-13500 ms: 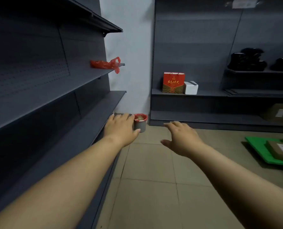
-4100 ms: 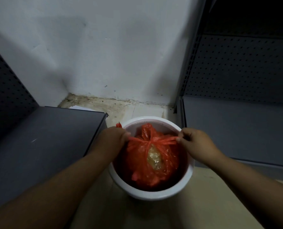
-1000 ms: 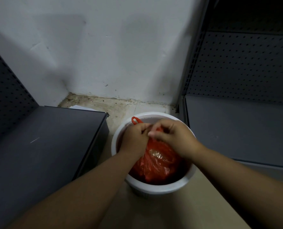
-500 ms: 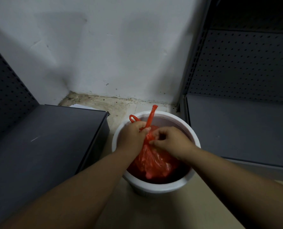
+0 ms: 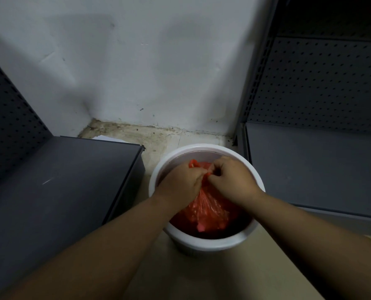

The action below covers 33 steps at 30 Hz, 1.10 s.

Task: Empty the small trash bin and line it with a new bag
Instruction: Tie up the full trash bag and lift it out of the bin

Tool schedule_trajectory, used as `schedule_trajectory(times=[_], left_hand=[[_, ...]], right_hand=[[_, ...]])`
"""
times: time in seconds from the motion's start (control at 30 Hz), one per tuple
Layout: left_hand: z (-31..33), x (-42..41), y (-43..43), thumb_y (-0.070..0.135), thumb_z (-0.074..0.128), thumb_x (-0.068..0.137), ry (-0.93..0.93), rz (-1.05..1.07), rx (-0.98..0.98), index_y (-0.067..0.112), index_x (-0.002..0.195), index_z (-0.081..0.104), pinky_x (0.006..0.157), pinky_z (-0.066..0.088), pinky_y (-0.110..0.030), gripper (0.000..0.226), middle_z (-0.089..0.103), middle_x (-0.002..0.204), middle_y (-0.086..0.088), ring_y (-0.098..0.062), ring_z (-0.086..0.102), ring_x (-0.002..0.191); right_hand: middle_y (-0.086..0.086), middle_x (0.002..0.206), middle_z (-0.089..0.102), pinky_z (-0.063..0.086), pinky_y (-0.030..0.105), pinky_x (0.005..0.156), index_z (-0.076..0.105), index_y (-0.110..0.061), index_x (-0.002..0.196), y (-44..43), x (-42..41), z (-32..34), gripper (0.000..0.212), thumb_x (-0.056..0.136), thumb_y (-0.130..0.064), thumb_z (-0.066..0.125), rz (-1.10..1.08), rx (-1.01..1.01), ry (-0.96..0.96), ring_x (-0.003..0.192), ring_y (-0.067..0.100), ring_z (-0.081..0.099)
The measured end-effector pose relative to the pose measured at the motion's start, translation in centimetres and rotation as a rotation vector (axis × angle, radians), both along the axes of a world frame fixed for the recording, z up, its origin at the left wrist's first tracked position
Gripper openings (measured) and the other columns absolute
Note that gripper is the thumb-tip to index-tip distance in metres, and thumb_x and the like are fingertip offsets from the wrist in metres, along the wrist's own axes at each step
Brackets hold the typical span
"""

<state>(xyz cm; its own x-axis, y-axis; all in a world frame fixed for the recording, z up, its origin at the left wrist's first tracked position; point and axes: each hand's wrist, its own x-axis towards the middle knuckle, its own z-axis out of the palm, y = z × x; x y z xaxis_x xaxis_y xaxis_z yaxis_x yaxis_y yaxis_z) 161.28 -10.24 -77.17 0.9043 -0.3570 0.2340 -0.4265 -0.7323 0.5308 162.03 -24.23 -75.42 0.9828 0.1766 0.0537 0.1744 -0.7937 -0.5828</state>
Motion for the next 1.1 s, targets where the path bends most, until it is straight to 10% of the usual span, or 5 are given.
schedule_trajectory(times=[0.17,0.4,0.8,1.1], left_hand=[[0.1,0.7,0.7,0.033,0.049,0.088,0.098,-0.059,0.135,0.013,0.102,0.068,0.093,0.044,-0.035,0.031,0.069,0.101,-0.008,-0.023,0.06,0.098],[1.6,0.3,0.7,0.018,0.048,0.095,0.721,0.06,-0.432,0.021,0.068,0.058,0.071,0.043,-0.024,0.029,0.056,0.07,0.002,-0.01,0.051,0.068],[1.4,0.9,1.3,0.023,0.055,0.092,0.579,0.047,-0.167,0.02,0.08,0.068,0.075,0.045,-0.02,0.018,0.064,0.069,0.009,-0.002,0.059,0.067],[2.3,1.8,2.4,0.02,0.047,0.096,0.189,-0.033,0.455,0.018,0.118,0.064,0.092,0.039,-0.022,0.028,0.061,0.123,-0.002,-0.018,0.057,0.113]], right_hand=[[0.004,0.09,0.061,0.027,0.02,0.064,0.066,-0.013,0.078,-0.4,-0.1,-0.2,0.007,0.081,-0.011,0.061,-0.033,-0.015,-0.009,0.083,0.016,0.052],[0.01,0.101,0.063,0.042,0.028,0.082,0.063,-0.007,0.094,-0.5,-2.4,-0.4,0.015,0.085,-0.018,0.061,0.031,-0.11,-0.156,0.095,0.025,0.059],[0.009,0.107,0.064,0.042,0.033,0.082,0.063,-0.008,0.099,-0.3,-2.3,0.5,0.02,0.093,-0.022,0.051,0.163,-0.328,-0.1,0.101,0.028,0.06],[0.009,0.11,0.065,0.048,0.033,0.088,0.067,-0.013,0.107,-1.4,-2.6,-1.8,0.024,0.092,-0.025,0.052,0.143,-0.362,0.075,0.101,0.028,0.063]])
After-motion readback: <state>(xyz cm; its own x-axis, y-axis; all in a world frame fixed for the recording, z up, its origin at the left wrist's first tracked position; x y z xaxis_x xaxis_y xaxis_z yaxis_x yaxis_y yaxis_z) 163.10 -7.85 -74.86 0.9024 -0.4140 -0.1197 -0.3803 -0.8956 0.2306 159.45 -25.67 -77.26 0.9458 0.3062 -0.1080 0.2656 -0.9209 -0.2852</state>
